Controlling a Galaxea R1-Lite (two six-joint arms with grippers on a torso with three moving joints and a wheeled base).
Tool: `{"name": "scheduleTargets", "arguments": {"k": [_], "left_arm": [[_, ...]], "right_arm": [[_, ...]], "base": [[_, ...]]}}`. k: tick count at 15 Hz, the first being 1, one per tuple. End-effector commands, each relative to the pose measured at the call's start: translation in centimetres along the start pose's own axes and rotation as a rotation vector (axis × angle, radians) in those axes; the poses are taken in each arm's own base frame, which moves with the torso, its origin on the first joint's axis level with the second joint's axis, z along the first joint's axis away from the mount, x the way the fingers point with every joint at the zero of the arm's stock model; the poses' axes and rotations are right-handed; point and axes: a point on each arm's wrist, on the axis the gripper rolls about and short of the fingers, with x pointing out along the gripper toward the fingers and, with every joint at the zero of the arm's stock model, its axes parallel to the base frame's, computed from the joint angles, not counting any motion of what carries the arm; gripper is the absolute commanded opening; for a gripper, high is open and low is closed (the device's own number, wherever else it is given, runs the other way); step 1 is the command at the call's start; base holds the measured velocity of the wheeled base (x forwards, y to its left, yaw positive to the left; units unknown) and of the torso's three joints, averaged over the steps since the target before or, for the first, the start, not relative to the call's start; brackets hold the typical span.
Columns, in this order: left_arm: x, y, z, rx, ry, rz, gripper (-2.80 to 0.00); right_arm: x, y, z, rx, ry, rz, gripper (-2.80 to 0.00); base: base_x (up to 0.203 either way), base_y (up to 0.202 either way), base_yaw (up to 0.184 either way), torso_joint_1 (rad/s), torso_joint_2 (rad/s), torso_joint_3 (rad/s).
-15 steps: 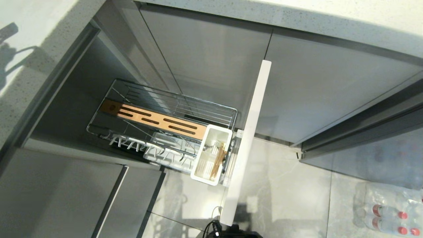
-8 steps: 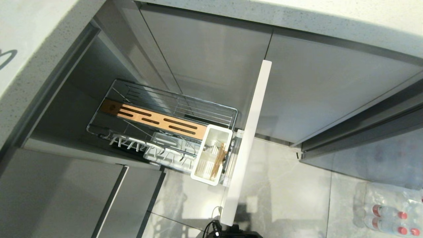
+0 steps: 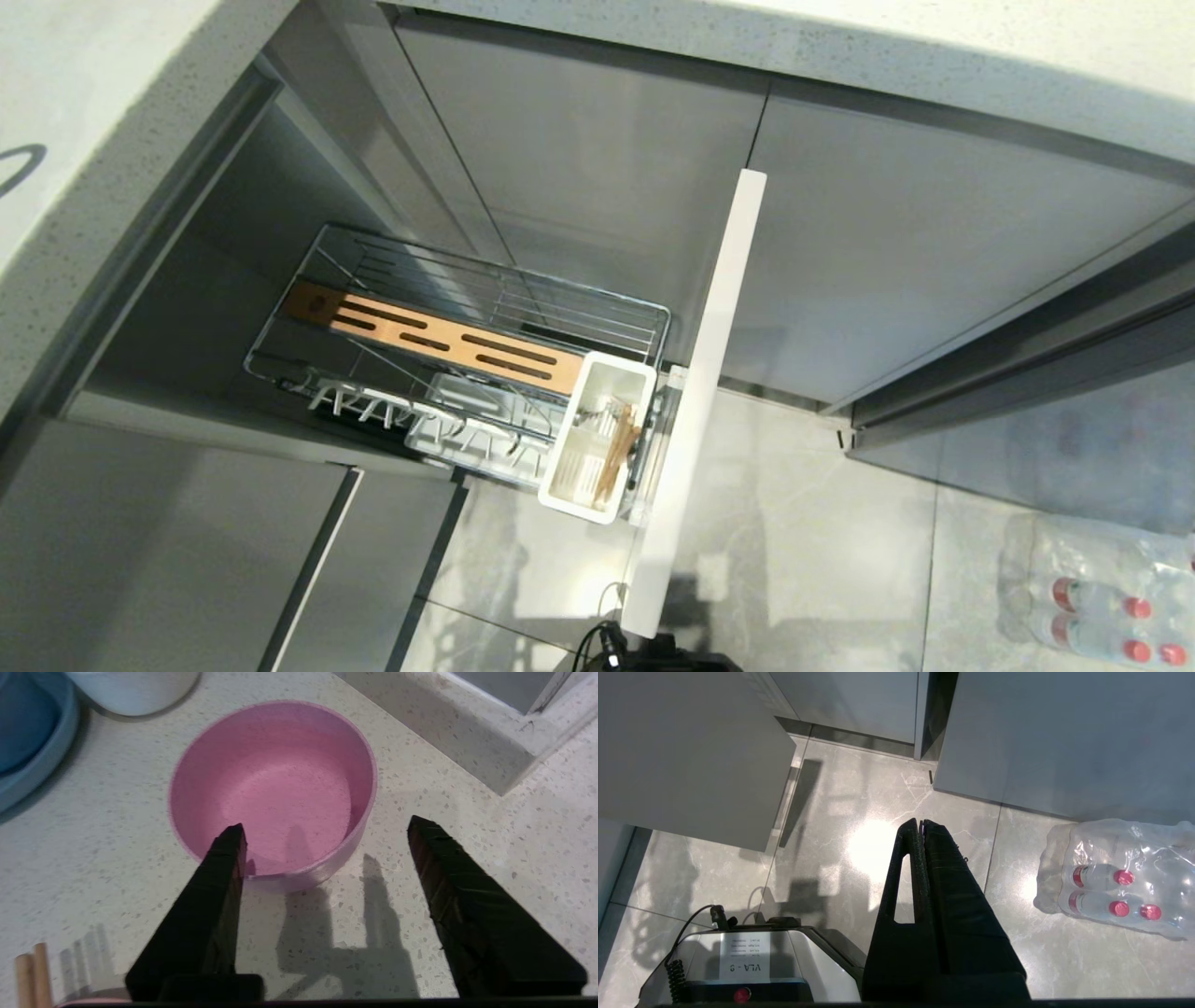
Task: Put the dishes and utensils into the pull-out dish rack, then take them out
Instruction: Pick up the bowl and place it in the cupboard
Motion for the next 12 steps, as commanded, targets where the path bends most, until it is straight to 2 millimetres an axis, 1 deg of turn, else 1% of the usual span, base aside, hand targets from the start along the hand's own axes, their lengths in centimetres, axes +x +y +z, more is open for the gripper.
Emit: {"name": "scheduleTargets", "arguments": {"k": [1, 2, 6, 10, 12], "left_arm": [[0.3, 0.0, -0.2, 0.001, 0.015, -0.032, 0.0], [0.4, 0.0, -0.3, 0.002, 0.027, -0.072, 0.0], [0.9, 0.1, -0.7, 0.012, 0.059, -0.109, 0.0], [1.9, 0.2, -1.0, 0.049, 0.062, -0.109, 0.0], [2.5, 0.3, -0.9, 0.052, 0.055, -0.112, 0.0]], "right_arm": [[0.0, 0.0, 0.0, 0.0, 0.0, 0.0, -2.8], [0.0, 0.0, 0.0, 0.0, -0.001, -0.001, -2.8], [0.0, 0.0, 0.0, 0.0, 0.001, -0.001, -2.8], [0.0, 0.0, 0.0, 0.0, -0.001, -0.001, -2.8], [0.0, 0.0, 0.0, 0.0, 0.0, 0.0, -2.8]], "base": [[0.0, 0.0, 0.0, 0.0, 0.0, 0.0], [0.0, 0.0, 0.0, 0.0, 0.0, 0.0], [0.0, 0.0, 0.0, 0.0, 0.0, 0.0], [0.0, 0.0, 0.0, 0.0, 0.0, 0.0], [0.0, 0.0, 0.0, 0.0, 0.0, 0.0]]}}
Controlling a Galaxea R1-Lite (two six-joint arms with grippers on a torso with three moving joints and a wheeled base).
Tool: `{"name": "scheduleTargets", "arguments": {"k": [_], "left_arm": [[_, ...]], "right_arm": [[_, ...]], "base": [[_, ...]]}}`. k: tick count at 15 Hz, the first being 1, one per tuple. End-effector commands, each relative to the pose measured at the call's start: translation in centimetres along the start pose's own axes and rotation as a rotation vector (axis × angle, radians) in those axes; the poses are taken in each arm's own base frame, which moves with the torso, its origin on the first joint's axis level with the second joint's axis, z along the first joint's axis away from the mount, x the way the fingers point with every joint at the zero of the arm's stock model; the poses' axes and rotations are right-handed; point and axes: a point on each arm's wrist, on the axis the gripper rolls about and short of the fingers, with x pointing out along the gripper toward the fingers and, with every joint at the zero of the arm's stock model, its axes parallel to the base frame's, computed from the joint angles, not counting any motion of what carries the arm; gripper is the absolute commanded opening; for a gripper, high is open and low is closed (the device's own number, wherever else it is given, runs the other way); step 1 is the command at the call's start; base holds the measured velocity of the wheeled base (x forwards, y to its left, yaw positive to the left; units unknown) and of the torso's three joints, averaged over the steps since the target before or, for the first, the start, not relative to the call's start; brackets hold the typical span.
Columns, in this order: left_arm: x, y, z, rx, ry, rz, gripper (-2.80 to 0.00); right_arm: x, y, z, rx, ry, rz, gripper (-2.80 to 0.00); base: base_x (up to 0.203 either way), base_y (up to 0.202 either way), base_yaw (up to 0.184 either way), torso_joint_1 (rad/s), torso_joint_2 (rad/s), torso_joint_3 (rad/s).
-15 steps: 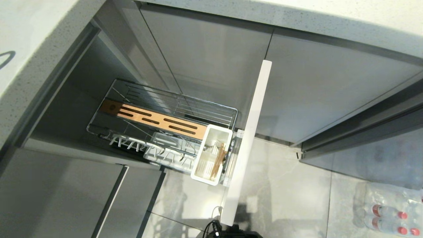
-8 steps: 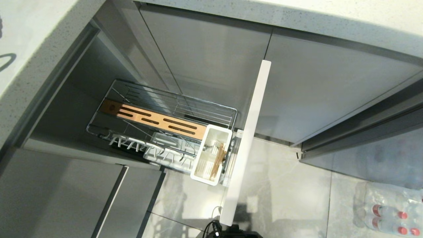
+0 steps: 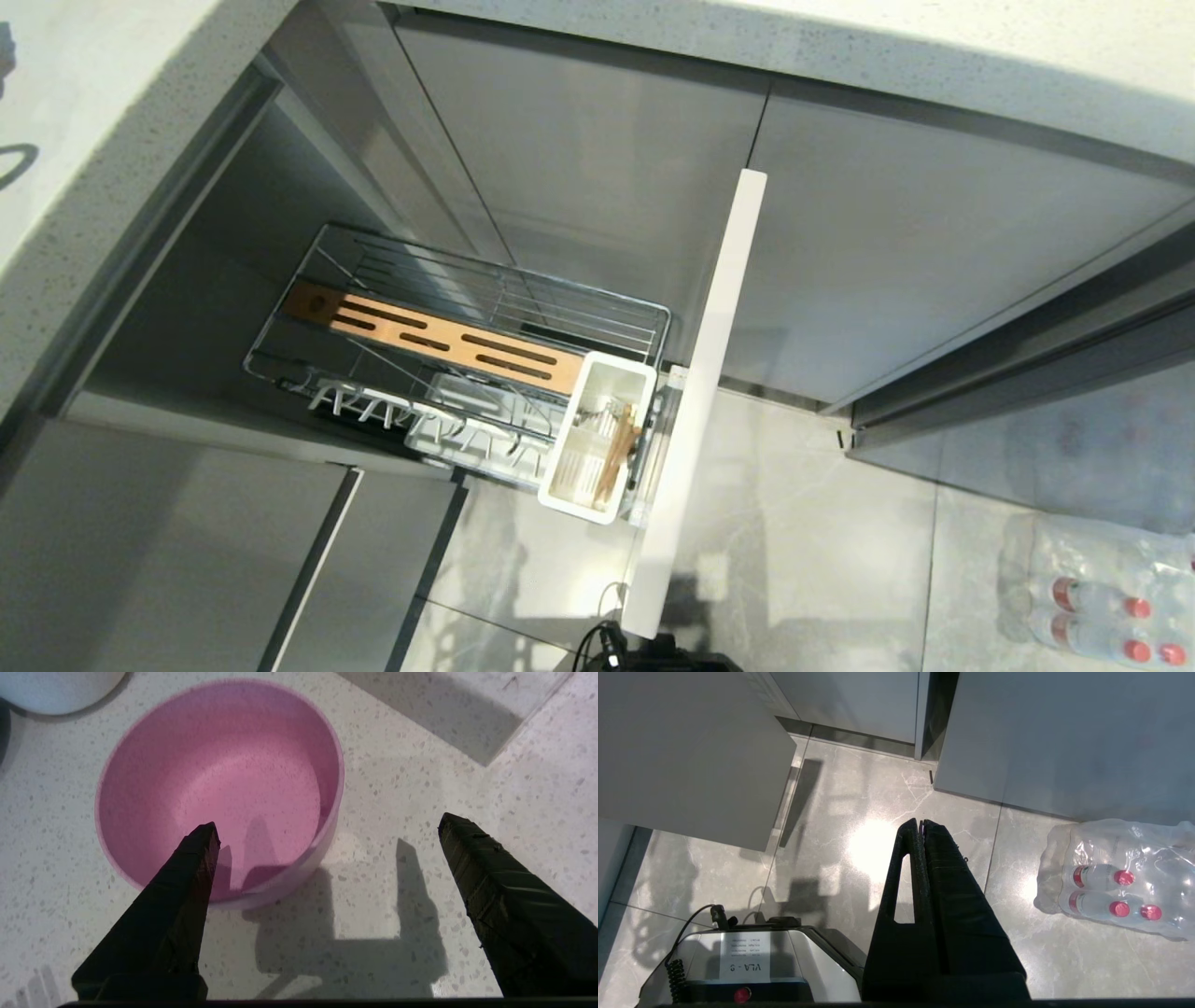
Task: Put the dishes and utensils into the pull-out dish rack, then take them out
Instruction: Pick up the bowl and place it in the cupboard
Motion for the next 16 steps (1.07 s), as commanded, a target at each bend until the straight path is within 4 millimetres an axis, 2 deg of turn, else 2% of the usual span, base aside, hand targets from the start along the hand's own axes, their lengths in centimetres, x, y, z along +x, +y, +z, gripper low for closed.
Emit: {"name": "scheduleTargets", "arguments": {"k": [1, 8, 16], "left_arm": [[0.6, 0.1, -0.1, 0.0, 0.001, 0.001, 0.0], [1.7, 0.3, -0.5, 0.038, 0.013, 0.003, 0.0], [2.1, 0.7, -0.9, 0.052, 0.034, 0.01, 0.0]], "right_arm": [[0.0, 0.0, 0.0, 0.001, -0.001, 0.0, -2.8], [0.0, 0.0, 0.0, 0.0, 0.001, -0.001, -2.8], [0.0, 0.0, 0.0, 0.0, -0.001, 0.001, -2.8]], "base": [[0.0, 0.0, 0.0, 0.0, 0.0, 0.0], [0.0, 0.0, 0.0, 0.0, 0.0, 0.0], [0.0, 0.0, 0.0, 0.0, 0.0, 0.0]]}}
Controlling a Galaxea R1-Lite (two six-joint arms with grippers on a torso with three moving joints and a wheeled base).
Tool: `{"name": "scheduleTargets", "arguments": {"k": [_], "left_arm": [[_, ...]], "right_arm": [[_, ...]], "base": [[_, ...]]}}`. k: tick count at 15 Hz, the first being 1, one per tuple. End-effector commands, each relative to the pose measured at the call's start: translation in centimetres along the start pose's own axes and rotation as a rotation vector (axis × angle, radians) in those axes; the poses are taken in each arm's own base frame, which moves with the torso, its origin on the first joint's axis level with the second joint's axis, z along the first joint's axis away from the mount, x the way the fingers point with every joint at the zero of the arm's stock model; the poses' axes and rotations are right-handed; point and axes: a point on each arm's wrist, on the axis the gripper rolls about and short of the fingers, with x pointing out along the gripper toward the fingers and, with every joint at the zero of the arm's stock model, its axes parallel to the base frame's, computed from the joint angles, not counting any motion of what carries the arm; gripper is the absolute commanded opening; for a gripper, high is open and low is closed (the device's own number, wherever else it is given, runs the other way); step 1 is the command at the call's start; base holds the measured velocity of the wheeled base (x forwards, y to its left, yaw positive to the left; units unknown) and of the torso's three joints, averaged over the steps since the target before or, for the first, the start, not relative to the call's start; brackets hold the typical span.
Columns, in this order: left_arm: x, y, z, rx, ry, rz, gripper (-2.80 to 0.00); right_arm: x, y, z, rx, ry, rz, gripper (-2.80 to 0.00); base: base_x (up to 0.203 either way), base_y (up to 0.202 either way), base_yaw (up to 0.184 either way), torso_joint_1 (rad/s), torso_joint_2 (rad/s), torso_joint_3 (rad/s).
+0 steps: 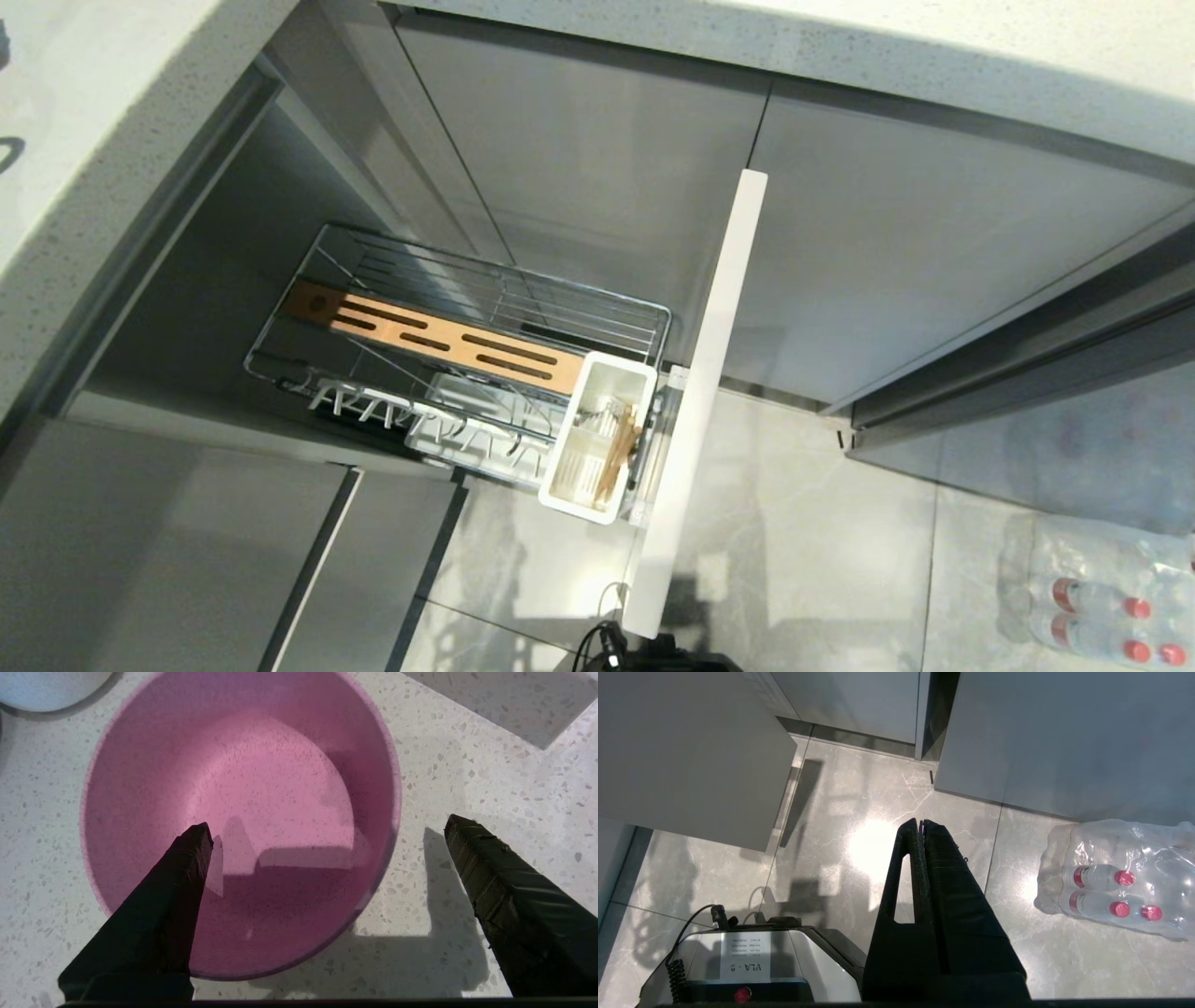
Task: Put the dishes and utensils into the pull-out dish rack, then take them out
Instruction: Pick up the bowl and place it in the cupboard
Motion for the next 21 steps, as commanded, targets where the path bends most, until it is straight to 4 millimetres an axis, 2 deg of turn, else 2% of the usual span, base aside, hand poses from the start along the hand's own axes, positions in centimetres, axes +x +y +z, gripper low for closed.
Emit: {"name": "scheduleTargets", "arguments": {"k": [1, 4, 5, 11, 14, 17, 21], "left_arm": [[0.0, 0.1, -0.1, -0.001, 0.005, 0.001, 0.0], [-0.1, 0.1, -0.3, 0.001, 0.013, -0.001, 0.0], [0.0, 0.1, -0.3, 0.001, 0.014, 0.001, -2.8], [-0.3, 0.1, -0.3, 0.001, 0.012, -0.001, -2.8], [-1.6, 0.0, 0.3, -0.001, -0.008, -0.011, -2.8], [-4.4, -0.3, 1.6, -0.007, -0.053, -0.033, -2.8], [-10.9, -0.4, 3.7, -0.018, -0.15, -0.106, -2.8]], "right_arm": [[0.0, 0.0, 0.0, 0.001, 0.0, 0.0, -2.8], [0.0, 0.0, 0.0, 0.0, 0.0, 0.0, -2.8], [0.0, 0.0, 0.0, 0.0, 0.0, 0.0, -2.8], [0.0, 0.0, 0.0, 0.002, 0.0, 0.0, -2.8], [0.0, 0.0, 0.0, 0.0, 0.001, 0.0, -2.8], [0.0, 0.0, 0.0, 0.0, 0.0, 0.0, -2.8], [0.0, 0.0, 0.0, 0.0, 0.001, -0.001, -2.8]], "base": [[0.0, 0.0, 0.0, 0.0, 0.0, 0.0], [0.0, 0.0, 0.0, 0.0, 0.0, 0.0], [0.0, 0.0, 0.0, 0.0, 0.0, 0.0], [0.0, 0.0, 0.0, 0.0, 0.0, 0.0], [0.0, 0.0, 0.0, 0.0, 0.0, 0.0], [0.0, 0.0, 0.0, 0.0, 0.0, 0.0], [0.0, 0.0, 0.0, 0.0, 0.0, 0.0]]}}
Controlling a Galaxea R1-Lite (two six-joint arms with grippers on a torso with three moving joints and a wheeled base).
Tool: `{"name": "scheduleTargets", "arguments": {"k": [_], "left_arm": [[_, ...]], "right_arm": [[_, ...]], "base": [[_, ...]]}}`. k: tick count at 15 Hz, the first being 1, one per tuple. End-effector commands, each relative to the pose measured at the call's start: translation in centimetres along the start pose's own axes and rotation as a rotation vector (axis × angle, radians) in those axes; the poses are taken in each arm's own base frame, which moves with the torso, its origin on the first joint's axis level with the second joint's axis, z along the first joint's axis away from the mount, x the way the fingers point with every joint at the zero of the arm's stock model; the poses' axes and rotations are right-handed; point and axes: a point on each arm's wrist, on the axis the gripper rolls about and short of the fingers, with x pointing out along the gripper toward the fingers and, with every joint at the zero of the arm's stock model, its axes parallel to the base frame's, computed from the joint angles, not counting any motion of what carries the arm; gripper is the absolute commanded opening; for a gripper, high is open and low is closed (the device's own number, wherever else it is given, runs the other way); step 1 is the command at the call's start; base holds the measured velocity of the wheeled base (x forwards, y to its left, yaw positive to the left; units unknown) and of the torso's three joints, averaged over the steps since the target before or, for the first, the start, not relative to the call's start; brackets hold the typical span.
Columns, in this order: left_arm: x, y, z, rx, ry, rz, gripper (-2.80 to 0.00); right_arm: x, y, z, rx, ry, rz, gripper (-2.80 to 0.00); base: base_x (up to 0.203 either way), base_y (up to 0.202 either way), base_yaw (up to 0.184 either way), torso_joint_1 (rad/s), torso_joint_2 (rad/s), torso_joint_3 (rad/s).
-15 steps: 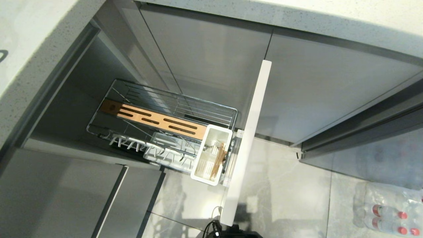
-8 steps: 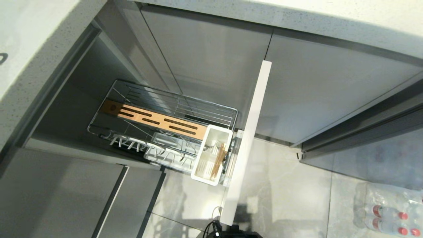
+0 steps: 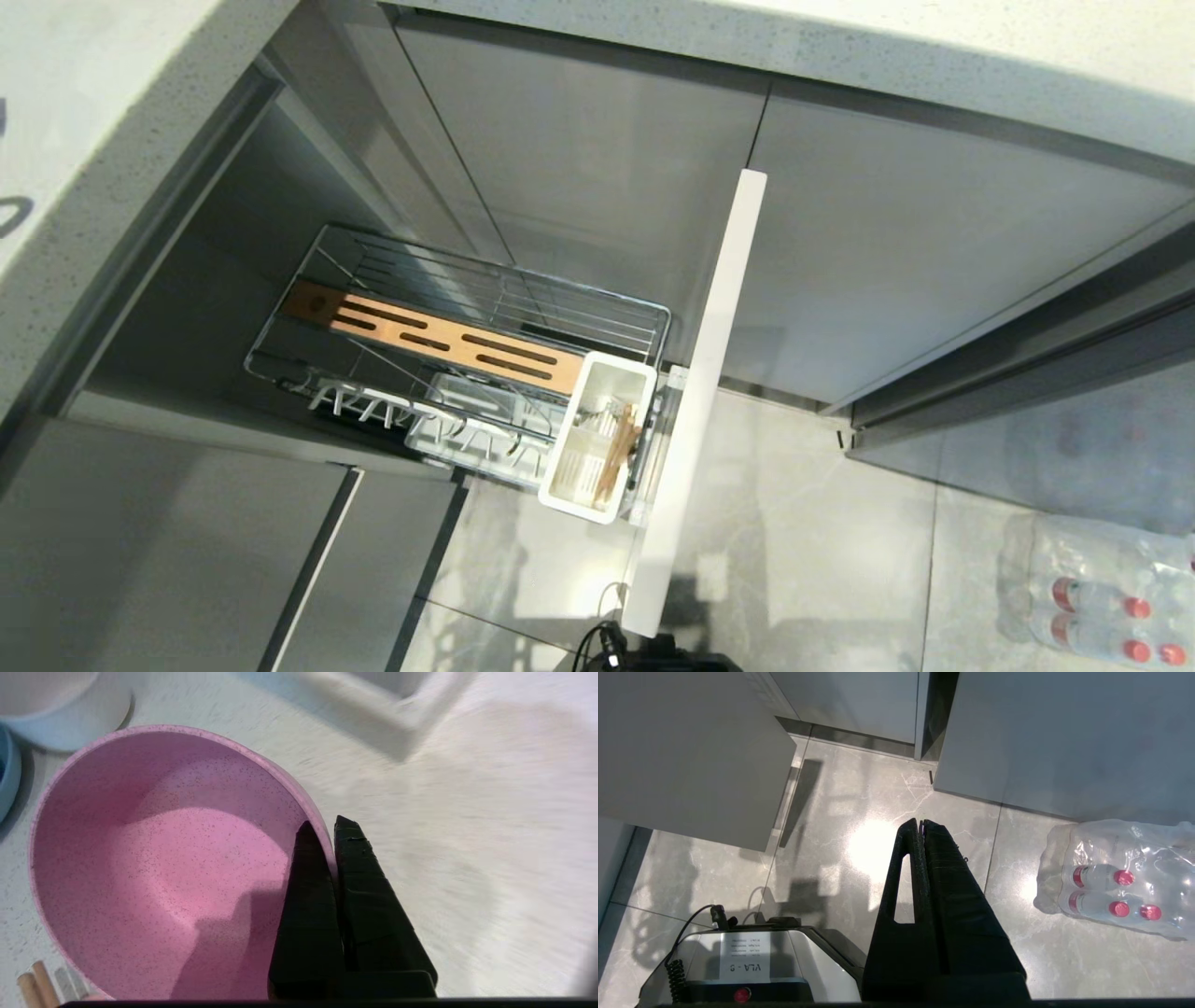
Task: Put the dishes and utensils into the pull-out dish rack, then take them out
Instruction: Pick up the bowl and place it in the cupboard
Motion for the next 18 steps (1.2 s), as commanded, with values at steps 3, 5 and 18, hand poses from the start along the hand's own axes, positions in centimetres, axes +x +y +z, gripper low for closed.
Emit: {"name": "scheduleTargets", "arguments": {"k": [3, 5, 18], "left_arm": [[-7.2, -0.7, 2.9, -0.025, -0.111, -0.09, -2.8], [-11.8, -0.8, 4.6, -0.071, -0.181, -0.186, -2.8], [-11.9, -2.8, -1.5, -0.733, -0.022, -0.708, -2.8]], "right_arm": [[0.0, 0.0, 0.0, 0.0, -0.001, -0.001, -2.8], [0.0, 0.0, 0.0, 0.0, 0.0, 0.0, -2.8], [0.0, 0.0, 0.0, 0.001, 0.0, -0.001, -2.8]], "base": [[0.0, 0.0, 0.0, 0.0, 0.0, 0.0], [0.0, 0.0, 0.0, 0.0, 0.0, 0.0], [0.0, 0.0, 0.0, 0.0, 0.0, 0.0]]}}
